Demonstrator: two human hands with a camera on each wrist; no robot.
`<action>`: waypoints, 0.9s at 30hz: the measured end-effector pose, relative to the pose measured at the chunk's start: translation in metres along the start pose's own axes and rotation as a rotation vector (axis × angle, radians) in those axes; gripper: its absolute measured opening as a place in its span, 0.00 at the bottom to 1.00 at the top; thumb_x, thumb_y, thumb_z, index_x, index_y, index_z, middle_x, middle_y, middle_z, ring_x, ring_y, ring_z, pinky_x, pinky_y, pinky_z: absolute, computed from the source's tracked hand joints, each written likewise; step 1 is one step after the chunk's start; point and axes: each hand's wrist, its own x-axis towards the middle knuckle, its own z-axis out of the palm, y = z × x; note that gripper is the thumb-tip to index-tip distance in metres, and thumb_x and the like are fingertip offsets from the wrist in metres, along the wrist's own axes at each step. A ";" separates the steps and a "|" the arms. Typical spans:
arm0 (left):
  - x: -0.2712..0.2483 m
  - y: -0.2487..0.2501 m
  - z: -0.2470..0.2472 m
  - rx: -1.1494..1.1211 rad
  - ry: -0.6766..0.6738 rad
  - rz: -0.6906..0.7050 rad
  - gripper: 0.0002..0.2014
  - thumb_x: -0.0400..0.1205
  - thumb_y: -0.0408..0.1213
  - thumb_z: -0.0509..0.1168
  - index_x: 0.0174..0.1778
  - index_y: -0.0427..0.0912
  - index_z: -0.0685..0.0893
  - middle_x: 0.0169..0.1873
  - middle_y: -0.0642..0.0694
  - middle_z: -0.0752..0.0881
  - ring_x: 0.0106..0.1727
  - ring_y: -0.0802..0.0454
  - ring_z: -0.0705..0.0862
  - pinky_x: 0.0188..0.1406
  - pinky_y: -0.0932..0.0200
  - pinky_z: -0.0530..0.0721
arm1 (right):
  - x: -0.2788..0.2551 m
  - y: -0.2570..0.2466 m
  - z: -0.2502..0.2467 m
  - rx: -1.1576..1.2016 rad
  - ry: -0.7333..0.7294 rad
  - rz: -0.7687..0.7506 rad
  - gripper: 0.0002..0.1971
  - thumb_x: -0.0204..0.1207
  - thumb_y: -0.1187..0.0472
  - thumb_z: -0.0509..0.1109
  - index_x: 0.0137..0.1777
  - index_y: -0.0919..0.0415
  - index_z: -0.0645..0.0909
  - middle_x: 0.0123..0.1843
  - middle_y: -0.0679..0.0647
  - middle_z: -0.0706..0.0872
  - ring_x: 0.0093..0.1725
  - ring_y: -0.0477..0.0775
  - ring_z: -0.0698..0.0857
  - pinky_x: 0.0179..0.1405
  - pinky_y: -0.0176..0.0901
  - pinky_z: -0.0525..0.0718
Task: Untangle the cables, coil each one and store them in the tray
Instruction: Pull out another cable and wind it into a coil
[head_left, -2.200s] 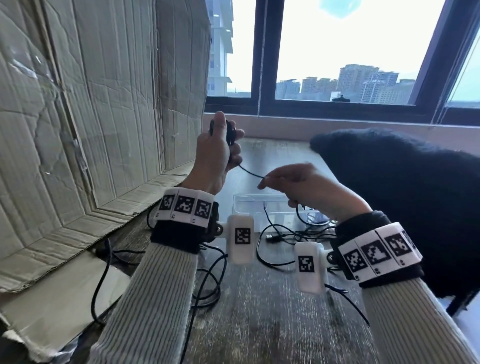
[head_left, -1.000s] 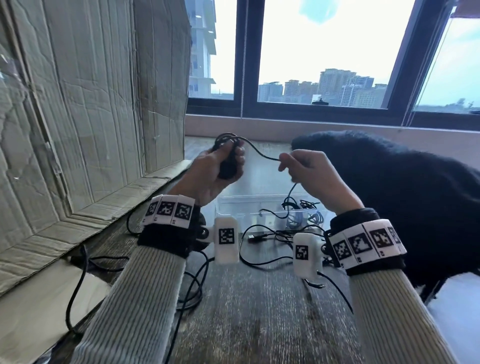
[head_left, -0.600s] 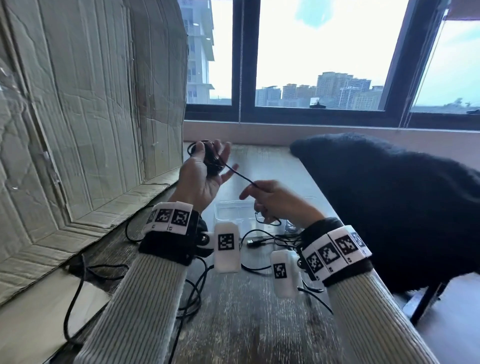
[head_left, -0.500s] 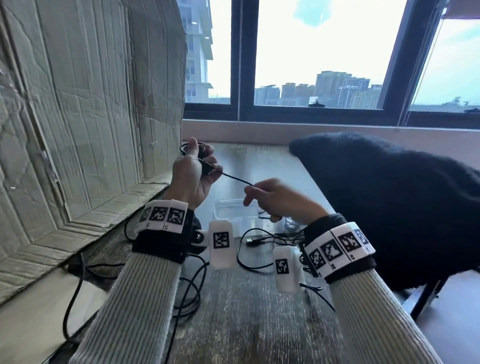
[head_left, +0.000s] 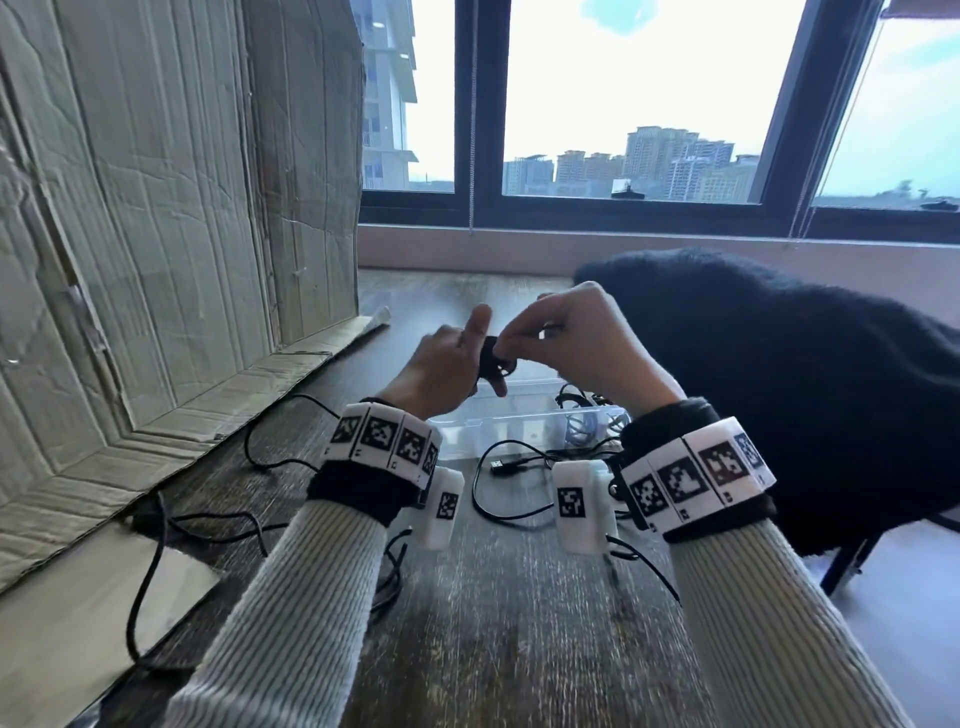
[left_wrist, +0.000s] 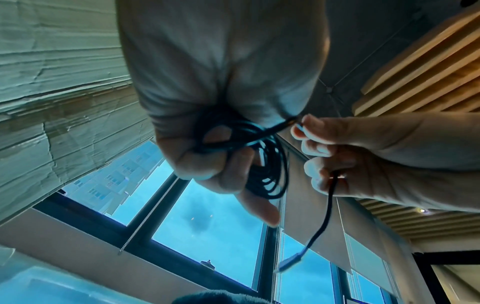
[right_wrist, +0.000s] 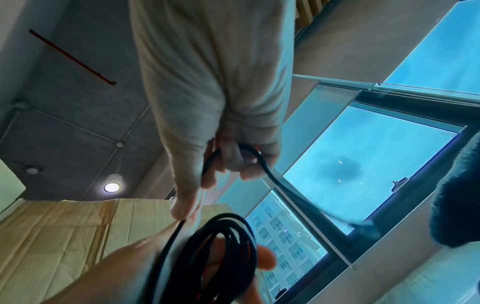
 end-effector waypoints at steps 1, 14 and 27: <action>-0.001 0.000 0.002 -0.060 -0.037 -0.006 0.42 0.86 0.58 0.34 0.37 0.38 0.91 0.18 0.49 0.84 0.17 0.60 0.74 0.20 0.66 0.70 | 0.001 0.004 -0.001 0.021 0.063 0.017 0.01 0.67 0.60 0.81 0.36 0.56 0.92 0.30 0.46 0.88 0.25 0.38 0.77 0.30 0.30 0.73; -0.008 0.014 -0.002 -0.639 -0.375 0.004 0.18 0.87 0.44 0.54 0.53 0.33 0.83 0.31 0.49 0.83 0.26 0.57 0.74 0.24 0.68 0.73 | -0.002 0.025 -0.011 0.356 0.130 0.217 0.04 0.70 0.53 0.79 0.36 0.50 0.89 0.33 0.47 0.89 0.35 0.47 0.82 0.37 0.43 0.83; 0.009 0.014 0.001 -1.251 0.190 -0.192 0.16 0.88 0.45 0.54 0.55 0.36 0.80 0.50 0.42 0.88 0.51 0.51 0.87 0.46 0.52 0.86 | 0.003 0.029 0.013 0.213 0.119 0.263 0.09 0.79 0.56 0.70 0.52 0.57 0.89 0.28 0.48 0.86 0.19 0.39 0.72 0.20 0.32 0.71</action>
